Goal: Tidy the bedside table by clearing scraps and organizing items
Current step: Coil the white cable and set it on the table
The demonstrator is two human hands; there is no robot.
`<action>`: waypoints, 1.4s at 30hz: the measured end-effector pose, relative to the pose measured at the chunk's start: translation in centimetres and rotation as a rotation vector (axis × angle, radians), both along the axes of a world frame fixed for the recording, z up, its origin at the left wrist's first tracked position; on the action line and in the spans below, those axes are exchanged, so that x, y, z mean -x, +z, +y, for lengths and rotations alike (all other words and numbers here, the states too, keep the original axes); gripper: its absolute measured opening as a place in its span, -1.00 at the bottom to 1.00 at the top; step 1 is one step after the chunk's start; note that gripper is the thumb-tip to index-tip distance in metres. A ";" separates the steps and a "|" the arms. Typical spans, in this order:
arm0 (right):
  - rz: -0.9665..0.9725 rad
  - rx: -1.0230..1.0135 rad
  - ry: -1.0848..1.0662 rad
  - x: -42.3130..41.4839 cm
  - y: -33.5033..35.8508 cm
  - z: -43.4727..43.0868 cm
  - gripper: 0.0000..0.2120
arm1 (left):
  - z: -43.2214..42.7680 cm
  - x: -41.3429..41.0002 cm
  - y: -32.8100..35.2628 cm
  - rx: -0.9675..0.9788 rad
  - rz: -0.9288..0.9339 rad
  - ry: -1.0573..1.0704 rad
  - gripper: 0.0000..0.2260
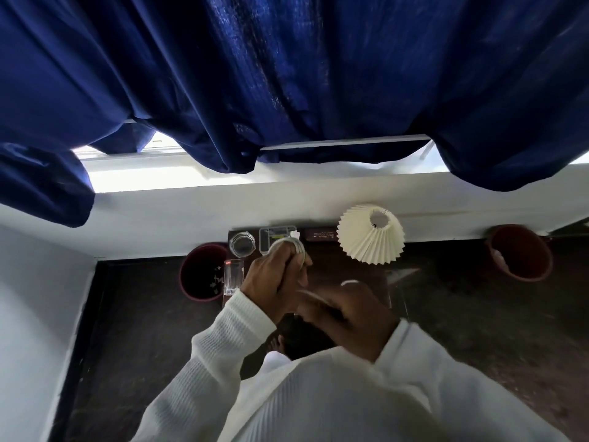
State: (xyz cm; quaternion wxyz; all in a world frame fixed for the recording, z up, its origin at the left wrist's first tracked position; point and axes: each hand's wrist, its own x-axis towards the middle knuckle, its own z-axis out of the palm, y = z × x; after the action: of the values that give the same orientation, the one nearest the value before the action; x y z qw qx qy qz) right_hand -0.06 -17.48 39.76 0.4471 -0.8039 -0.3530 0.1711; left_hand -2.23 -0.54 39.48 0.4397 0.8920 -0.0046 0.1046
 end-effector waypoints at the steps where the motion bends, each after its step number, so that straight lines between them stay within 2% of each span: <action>1: -0.009 -0.013 -0.022 -1.0 0.6 -0.5 -0.84 | -0.2 0.3 -0.3 -0.009 0.012 -0.036 -0.81; 3: -0.043 0.015 -0.072 -3.5 1.7 -1.2 -0.73 | -1.1 1.1 -0.5 0.039 0.040 -0.071 -0.80; 4: -0.060 0.026 -0.090 -4.8 2.0 -1.5 -0.69 | -1.6 1.5 -0.6 0.150 0.094 -0.073 -0.80; 7: -0.070 -0.027 -0.133 -7.7 2.3 -1.6 -0.63 | -2.8 2.0 0.0 0.725 0.365 -0.063 -0.75; 9: 0.083 -0.127 -0.136 -8.2 1.0 -0.8 -0.69 | -3.0 1.8 0.7 1.029 0.432 -0.048 -0.69; 11: 0.370 -0.238 -0.139 -7.2 -1.0 0.7 -0.81 | -3.1 1.4 1.6 1.185 0.383 -0.019 -0.65; 12: 0.496 -0.268 -0.160 -6.3 -2.0 1.4 -0.76 | -3.2 1.1 1.9 1.220 0.339 0.007 -0.63; 14: 0.606 -0.219 -0.188 -4.1 -4.1 2.2 -0.62 | -3.2 0.6 2.3 1.231 0.232 0.037 -0.61; 16: 0.525 -0.083 -0.114 -1.9 -5.5 2.1 -0.65 | -3.1 -0.1 2.3 1.219 0.150 0.065 -0.63; 18: 0.382 0.022 0.035 -0.2 -5.9 1.6 -0.70 | -2.8 -0.7 1.7 1.094 0.102 0.129 -0.68; 19: 0.285 0.081 0.090 0.2 -5.7 1.4 -0.73 | -2.5 -0.8 1.3 0.944 0.079 0.178 -0.71; 22: 0.071 0.200 0.174 -0.1 -3.6 0.4 -0.70 | -1.5 -0.7 -0.2 0.289 -0.002 0.241 -0.76; 24: -0.012 0.153 0.117 -1.3 -1.4 -0.5 -0.75 | -1.0 -0.4 -1.0 0.064 0.002 0.201 -0.79; 26: -0.089 0.110 0.043 -3.3 0.9 -1.2 -0.76 | -1.1 0.0 -1.4 -0.024 0.044 0.151 -0.81; 28: -0.122 0.107 -0.023 -5.7 2.7 -1.5 -0.73 | -1.6 0.7 -1.4 0.046 0.070 0.095 -0.79; 31: -0.134 0.042 -0.120 -8.7 3.5 -1.6 -0.77 | -2.9 1.8 -1.1 0.427 0.209 0.025 -0.74; 34: 0.037 -0.013 -0.174 -9.8 1.5 -0.9 -0.78 | -3.9 2.1 0.1 0.787 0.285 0.025 -0.68; 37: 0.277 -0.081 -0.236 -8.0 -1.5 0.8 -0.77 | -4.3 1.3 1.5 1.055 0.275 0.120 -0.66; 40: 0.532 -0.140 -0.242 -3.8 -3.8 2.2 -0.75 | -4.0 0.3 2.0 1.197 0.168 0.154 -0.64; 42: 0.491 -0.042 -0.216 -1.6 -4.8 2.2 -0.70 | -3.6 -0.3 1.7 1.184 0.140 0.171 -0.65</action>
State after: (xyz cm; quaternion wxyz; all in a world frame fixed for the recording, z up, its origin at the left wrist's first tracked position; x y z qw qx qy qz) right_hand 1.53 -15.24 34.93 0.5515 -0.7620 -0.1495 0.3049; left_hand -1.88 -4.15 41.22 0.8510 0.4976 0.1550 0.0654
